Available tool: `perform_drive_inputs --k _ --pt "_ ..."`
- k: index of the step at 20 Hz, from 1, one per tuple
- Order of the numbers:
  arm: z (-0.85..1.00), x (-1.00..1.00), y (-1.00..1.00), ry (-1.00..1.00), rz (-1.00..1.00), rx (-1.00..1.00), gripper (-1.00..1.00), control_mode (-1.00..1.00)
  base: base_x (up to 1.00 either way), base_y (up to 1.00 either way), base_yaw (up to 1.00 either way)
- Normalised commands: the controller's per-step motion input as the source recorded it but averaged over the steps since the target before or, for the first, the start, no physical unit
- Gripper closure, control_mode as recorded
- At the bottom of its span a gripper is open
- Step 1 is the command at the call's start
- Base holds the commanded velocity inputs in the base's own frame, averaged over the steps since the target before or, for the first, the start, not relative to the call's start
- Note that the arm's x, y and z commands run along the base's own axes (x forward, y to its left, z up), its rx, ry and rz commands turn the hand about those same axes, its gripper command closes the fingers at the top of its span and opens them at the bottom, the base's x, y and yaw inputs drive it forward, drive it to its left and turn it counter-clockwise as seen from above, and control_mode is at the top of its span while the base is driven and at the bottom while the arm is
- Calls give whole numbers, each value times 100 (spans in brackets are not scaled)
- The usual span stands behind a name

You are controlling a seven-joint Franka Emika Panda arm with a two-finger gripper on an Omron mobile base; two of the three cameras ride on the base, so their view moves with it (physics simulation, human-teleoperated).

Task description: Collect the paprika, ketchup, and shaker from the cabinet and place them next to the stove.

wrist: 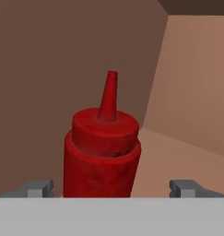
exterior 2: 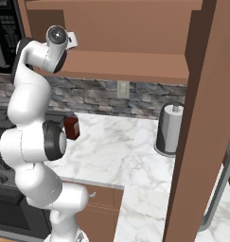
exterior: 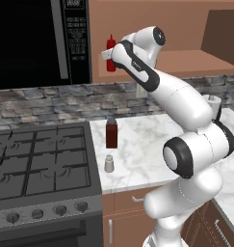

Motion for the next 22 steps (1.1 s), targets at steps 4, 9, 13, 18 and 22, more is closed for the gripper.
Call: perform_drive_inputs --k 4,9,13,18,22 --pt "0 3 10 0 0 0 100 -100 0 0 0" --pt "0 2 5 0 0 0 100 -100 0 0 0" --pt "0 0 0 0 0 0 100 -100 0 0 0" --pt "0 0 0 0 0 0 100 -100 0 0 0" --pt "-3 0 0 0 0 0 100 -100 0 0 0"
